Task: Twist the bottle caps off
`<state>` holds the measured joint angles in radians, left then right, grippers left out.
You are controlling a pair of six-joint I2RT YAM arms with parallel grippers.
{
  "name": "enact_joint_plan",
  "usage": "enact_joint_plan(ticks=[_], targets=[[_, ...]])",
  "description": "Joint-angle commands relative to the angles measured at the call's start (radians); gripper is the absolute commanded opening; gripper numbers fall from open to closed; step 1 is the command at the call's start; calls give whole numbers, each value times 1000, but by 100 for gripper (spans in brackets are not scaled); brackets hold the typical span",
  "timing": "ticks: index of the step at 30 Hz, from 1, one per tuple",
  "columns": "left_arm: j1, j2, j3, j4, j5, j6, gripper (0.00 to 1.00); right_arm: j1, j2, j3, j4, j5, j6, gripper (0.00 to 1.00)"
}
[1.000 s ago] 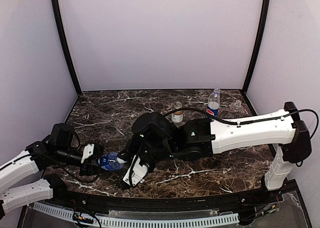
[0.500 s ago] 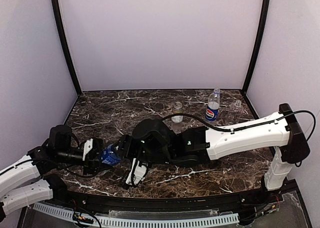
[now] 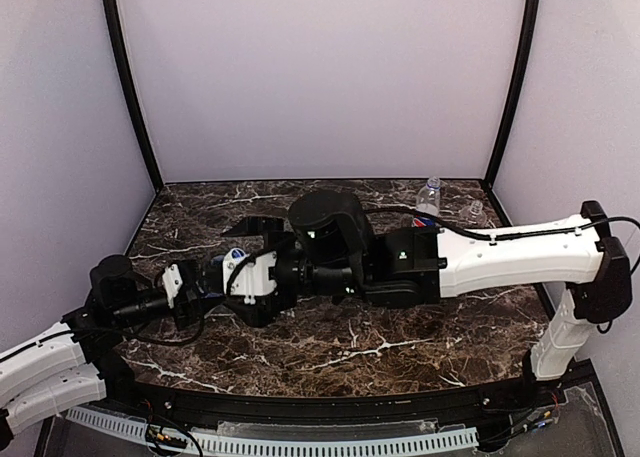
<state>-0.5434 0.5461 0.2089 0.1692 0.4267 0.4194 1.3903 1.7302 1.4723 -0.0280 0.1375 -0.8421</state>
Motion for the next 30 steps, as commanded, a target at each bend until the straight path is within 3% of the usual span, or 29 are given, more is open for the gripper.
enact_joint_plan(ticks=[1, 5, 9, 18, 23, 27, 30], targets=[[26, -19, -30, 69, -69, 48, 24, -89, -3, 90, -48, -225, 710, 98], [59, -34, -40, 82, -105, 70, 24, -138, 43, 194, -186, -164, 1145, 87], [63, -38, -47, 86, -96, 79, 26, -146, 76, 252, -293, -147, 1360, 81], [71, -45, -54, 77, -64, 89, 28, -159, 176, 362, -333, -227, 1425, 71], [85, -52, -54, 75, -54, 86, 28, -161, 210, 390, -339, -202, 1415, 59], [87, -57, -54, 72, -33, 85, 27, -162, 222, 394, -340, -195, 1414, 42], [88, -55, -55, 69, -24, 88, 27, -163, 233, 398, -339, -182, 1406, 40]])
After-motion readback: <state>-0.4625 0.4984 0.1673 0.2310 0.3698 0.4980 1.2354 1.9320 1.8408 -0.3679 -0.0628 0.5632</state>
